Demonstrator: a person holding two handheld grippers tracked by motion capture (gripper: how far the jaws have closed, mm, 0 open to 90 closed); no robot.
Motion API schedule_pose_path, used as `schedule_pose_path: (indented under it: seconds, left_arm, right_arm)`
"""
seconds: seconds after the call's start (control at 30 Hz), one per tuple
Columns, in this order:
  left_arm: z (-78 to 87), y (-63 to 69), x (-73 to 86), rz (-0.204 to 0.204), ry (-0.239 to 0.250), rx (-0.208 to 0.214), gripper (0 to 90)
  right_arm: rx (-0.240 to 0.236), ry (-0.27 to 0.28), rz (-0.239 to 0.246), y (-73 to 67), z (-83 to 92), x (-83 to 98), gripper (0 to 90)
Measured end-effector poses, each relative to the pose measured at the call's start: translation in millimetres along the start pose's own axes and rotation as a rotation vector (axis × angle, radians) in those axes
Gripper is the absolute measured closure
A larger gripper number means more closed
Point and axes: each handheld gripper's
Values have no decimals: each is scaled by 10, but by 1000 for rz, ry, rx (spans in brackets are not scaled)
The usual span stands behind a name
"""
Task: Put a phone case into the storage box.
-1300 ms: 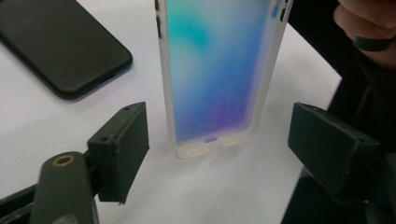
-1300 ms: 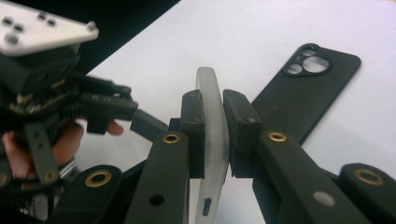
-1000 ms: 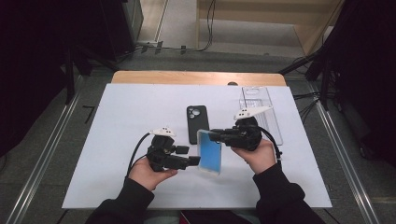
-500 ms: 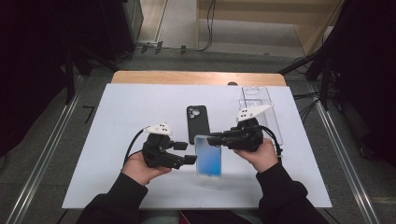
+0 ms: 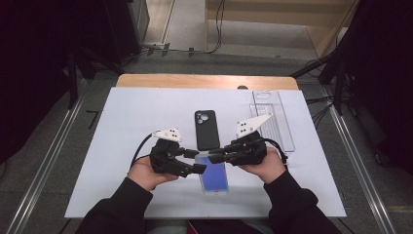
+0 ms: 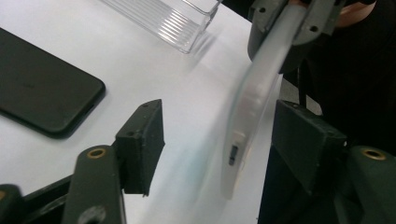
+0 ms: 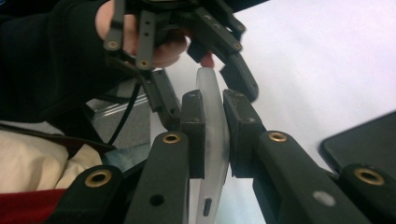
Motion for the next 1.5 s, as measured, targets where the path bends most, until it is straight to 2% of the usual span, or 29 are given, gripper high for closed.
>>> schedule_pose_path:
  seconds: [0.17, 0.3, 0.4, 0.43, 0.47, 0.53, 0.7, 0.87, 1.07, 1.13, 1.17, 1.27, 1.3, 1.4, 1.5]
  left_arm:
    - [-11, 7, 4, -10, -10, 21, 409]
    - [-3, 23, 9, -1, -5, 72, 545]
    - [2, 23, 5, -9, 5, 116, 643]
    - [1, 23, 3, -18, 7, 126, 727]
    - [-3, 23, 1, -23, 6, 132, 727]
    - [-15, 24, -9, -31, 1, 155, 797]
    - [-9, 21, -30, -33, 6, 166, 807]
    - [-6, 33, -36, -35, 6, 159, 809]
    - [41, 30, -40, -26, 4, 132, 810]
    - [59, 29, -45, -9, 10, 123, 809]
    - [65, 28, -46, 5, 15, 115, 809]
    - [88, 4, -41, 32, 12, 93, 808]
    - [96, -5, -38, 34, 9, 85, 809]
    - [124, -34, -33, 57, 11, 51, 808]
    - [156, -67, -32, 97, 18, 24, 808]
  right_arm:
    - [-32, -6, 8, -20, -23, -3, 771]
    - [-66, -2, 18, -28, -31, -5, 771]
    - [-90, 5, 9, -16, -28, -4, 772]
    - [-93, 5, 6, -11, -26, -3, 771]
    - [-93, 5, 6, -11, -26, -3, 771]
    - [-92, -2, 7, -9, -26, -2, 772]
    - [-104, 4, -1, 2, -13, -1, 771]
    - [-101, 1, -9, 1, -2, -2, 762]
    - [-80, 35, -9, -33, 25, -18, 573]
    - [-41, 56, -27, -34, 47, -17, 499]
    - [-41, 56, -27, -34, 47, -17, 499]
    - [10, 84, -28, -23, 66, -6, 409]
    - [34, 94, -33, -11, 73, 1, 346]
    - [44, 96, -39, 4, 76, 9, 301]
    - [45, 101, -70, 19, 64, 34, 266]
Point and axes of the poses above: each handheld gripper's, and its own axes: z roughly backward along the jaws, x roughly out of its underside, y roughly to its right, and after that the axes turned 6 degrees about -z, right-handed
